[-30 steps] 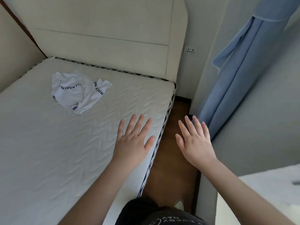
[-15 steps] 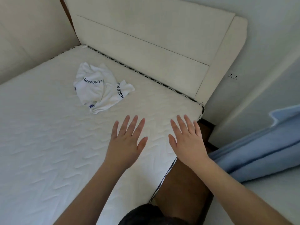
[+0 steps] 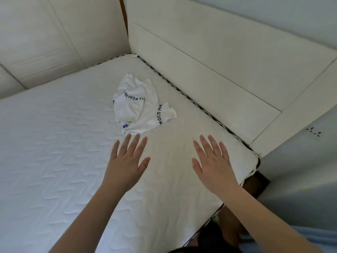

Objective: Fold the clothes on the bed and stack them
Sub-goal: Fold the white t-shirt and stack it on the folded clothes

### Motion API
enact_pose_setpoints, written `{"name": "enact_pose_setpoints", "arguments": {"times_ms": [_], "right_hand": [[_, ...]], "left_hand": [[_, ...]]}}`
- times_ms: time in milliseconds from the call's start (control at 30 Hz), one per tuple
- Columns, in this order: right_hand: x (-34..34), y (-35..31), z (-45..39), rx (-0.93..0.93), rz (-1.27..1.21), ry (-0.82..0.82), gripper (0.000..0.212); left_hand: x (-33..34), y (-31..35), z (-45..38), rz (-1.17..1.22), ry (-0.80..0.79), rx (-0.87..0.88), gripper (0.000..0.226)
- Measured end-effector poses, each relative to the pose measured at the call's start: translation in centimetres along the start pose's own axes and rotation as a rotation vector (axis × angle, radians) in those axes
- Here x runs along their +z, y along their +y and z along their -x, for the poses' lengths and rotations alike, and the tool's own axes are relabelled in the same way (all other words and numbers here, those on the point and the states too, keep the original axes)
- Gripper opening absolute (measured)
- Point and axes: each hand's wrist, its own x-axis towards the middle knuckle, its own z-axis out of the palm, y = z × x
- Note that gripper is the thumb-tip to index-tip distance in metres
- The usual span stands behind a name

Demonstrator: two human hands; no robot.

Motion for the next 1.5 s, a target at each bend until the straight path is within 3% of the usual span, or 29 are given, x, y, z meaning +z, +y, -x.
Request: {"name": "enact_pose_setpoints", "arguments": {"times_ms": [300,433,600,900,1233,1500], "right_hand": [[0.9,7.4,-12.3,-0.238,-0.065,-0.004,0.06],[1.3,12.7,-17.7,-0.256,-0.067,-0.022,0.059],[3.8,14.3,-23.9,-0.31,-0.061,-0.076,0.061],[9.6,10.0,-33.2,-0.455,-0.115,-0.092,0.056],[23.3,3.1,-41.2,-0.54,-0.084,-0.181,0.065],[36.6,-1.1,-47.5,-0.486,-0.091,-0.232,0.067]], "left_hand": [[1.4,5.8,-9.8,0.025,-0.013,-0.206,0.068],[1.4,7.6,-14.4,0.005,0.019,-0.247,0.065],[2.7,7.4,-19.0,-0.049,-0.031,-0.306,0.066],[9.1,5.1,-23.5,-0.01,0.013,-0.403,0.064],[23.5,-3.2,-28.7,-0.025,0.038,-0.293,0.061],[35.8,-10.2,-33.7,-0.045,-0.02,-0.278,0.085]]}}
